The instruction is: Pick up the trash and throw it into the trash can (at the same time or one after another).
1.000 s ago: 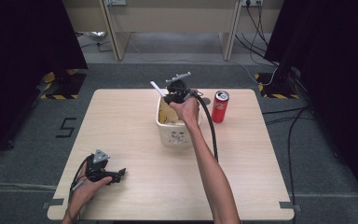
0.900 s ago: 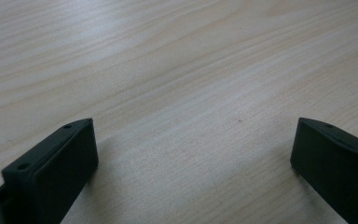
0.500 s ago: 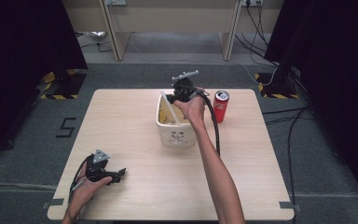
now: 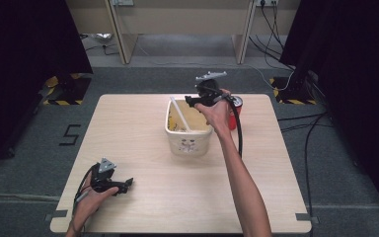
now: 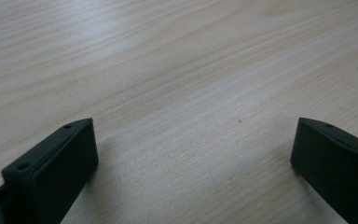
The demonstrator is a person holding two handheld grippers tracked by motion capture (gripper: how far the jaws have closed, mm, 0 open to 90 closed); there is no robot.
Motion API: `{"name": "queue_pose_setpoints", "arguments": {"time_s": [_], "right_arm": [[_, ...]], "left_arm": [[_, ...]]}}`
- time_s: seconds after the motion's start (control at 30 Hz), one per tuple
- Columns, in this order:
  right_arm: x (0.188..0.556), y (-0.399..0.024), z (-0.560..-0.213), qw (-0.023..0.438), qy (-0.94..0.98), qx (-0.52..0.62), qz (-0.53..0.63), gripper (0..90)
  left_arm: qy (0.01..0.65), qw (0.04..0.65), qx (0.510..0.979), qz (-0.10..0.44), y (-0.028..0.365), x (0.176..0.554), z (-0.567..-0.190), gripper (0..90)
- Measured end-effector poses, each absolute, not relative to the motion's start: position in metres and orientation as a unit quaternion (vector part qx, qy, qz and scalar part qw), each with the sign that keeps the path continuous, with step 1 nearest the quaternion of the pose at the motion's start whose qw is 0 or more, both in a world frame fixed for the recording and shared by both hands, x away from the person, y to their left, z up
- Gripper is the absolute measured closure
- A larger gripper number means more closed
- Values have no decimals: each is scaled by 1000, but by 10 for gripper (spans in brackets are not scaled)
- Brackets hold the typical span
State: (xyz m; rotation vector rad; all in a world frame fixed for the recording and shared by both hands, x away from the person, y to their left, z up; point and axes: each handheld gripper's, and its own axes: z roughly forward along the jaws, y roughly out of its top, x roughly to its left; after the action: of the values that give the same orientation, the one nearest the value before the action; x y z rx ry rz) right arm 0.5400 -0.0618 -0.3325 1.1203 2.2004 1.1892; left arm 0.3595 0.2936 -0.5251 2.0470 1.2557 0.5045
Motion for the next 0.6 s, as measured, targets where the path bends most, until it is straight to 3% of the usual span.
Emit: {"name": "queue_pose_setpoints", "arguments": {"time_s": [0.27, 0.6], "right_arm": [[531, -84, -326, 215, 775, 417, 424, 290], [521, -114, -328, 230, 766, 428, 420, 275]], "left_arm": [[482, 337, 785, 193, 294, 359, -525, 0], [482, 337, 785, 194, 294, 359, -525, 0]]}}
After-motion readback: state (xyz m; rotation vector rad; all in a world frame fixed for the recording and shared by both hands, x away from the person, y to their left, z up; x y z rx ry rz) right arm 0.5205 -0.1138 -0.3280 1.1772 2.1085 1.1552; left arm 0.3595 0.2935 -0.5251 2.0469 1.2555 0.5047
